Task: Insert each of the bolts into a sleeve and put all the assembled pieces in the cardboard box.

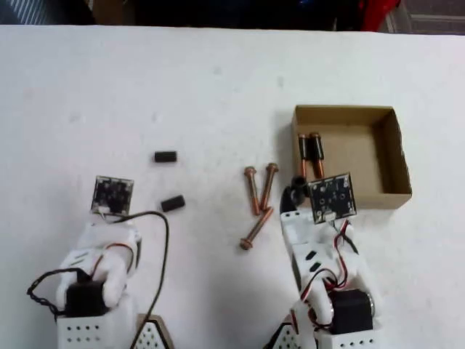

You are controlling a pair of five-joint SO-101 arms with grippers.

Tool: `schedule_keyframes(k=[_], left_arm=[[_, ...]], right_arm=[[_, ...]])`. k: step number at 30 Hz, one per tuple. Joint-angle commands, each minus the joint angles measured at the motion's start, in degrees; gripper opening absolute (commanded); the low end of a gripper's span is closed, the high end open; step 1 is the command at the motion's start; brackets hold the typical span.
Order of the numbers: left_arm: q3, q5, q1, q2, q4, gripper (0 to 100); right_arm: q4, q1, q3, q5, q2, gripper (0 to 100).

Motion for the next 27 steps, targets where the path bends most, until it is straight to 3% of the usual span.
schedule_keyframes(k=[1,5,11,15,20,24,27], left_arm=[[-5.01,-0.97,0.92,0.13,2.02,2],[-6.59,-5.89,1.01,0.31,1.76,2],[-13.36,-6.07,1.98,3.3,2.02,2],[-21.27,-5.8,6.55,17.1,1.41,2],[-30.42,-4.75,11.74,36.09,-2.55,2],[-35.08,-0.88,17.1,47.6,-7.12,2],[-38.68,0.53,21.93,55.52,-9.41,2]], right_arm=[[-0.13,-0.22,2.11,-0.7,-4.26,1.7],[-0.22,-0.22,3.16,-0.7,-4.35,1.7],[-1.19,-0.13,4.4,-0.7,-4.35,1.7],[-7.96,0.57,9.93,-0.7,-4.35,1.7],[-13.32,7.52,12.22,-1.05,-4.35,1.7],[-13.58,11.03,12.22,-8.62,-4.35,1.7],[-16.13,14.29,12.66,-10.11,-4.35,1.7]])
